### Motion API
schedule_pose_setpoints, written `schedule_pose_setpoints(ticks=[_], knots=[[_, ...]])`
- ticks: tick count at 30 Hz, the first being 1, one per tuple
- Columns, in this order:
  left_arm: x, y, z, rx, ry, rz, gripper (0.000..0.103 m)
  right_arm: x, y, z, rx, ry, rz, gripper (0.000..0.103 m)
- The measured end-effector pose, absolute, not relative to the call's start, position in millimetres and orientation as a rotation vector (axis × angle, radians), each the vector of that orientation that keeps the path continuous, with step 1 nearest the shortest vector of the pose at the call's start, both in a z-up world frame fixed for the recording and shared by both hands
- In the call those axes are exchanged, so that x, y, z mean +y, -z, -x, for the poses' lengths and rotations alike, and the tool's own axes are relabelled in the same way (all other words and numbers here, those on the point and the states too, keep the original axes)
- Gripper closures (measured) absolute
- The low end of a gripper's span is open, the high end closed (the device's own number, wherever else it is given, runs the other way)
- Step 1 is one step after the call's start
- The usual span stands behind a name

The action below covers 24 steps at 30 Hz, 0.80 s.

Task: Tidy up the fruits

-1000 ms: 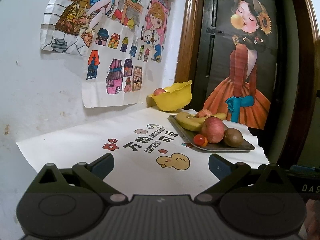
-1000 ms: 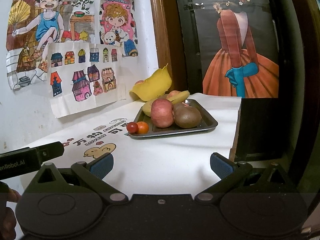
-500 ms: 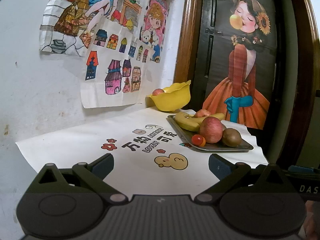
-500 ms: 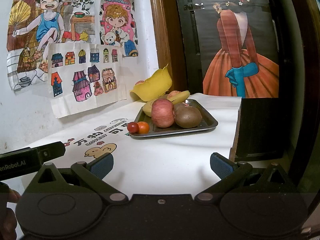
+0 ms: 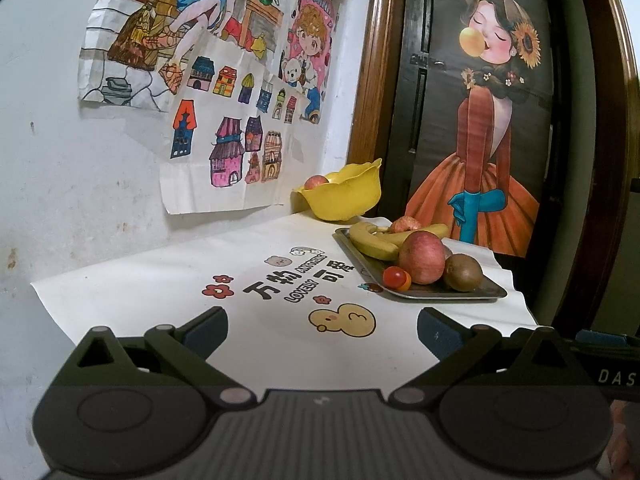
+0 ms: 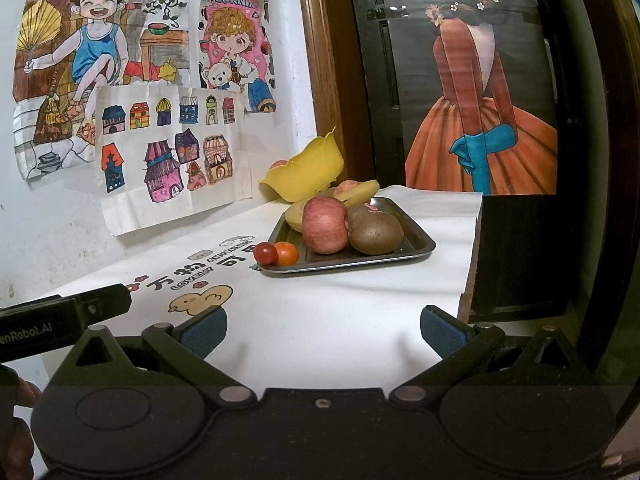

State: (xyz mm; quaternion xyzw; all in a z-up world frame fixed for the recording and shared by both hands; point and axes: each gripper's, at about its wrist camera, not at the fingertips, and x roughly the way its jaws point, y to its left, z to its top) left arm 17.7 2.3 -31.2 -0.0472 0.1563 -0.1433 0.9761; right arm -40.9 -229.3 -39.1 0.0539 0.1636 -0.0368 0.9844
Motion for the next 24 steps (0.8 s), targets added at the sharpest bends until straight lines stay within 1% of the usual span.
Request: schedule_pose_setpoints(ticks=[24], knots=[[4.1, 30.7, -16.0, 0.317, 0.260, 0.101, 0.000, -229.8, 39.2, 41.3, 0.329, 0.073, -0.109, 0.001]])
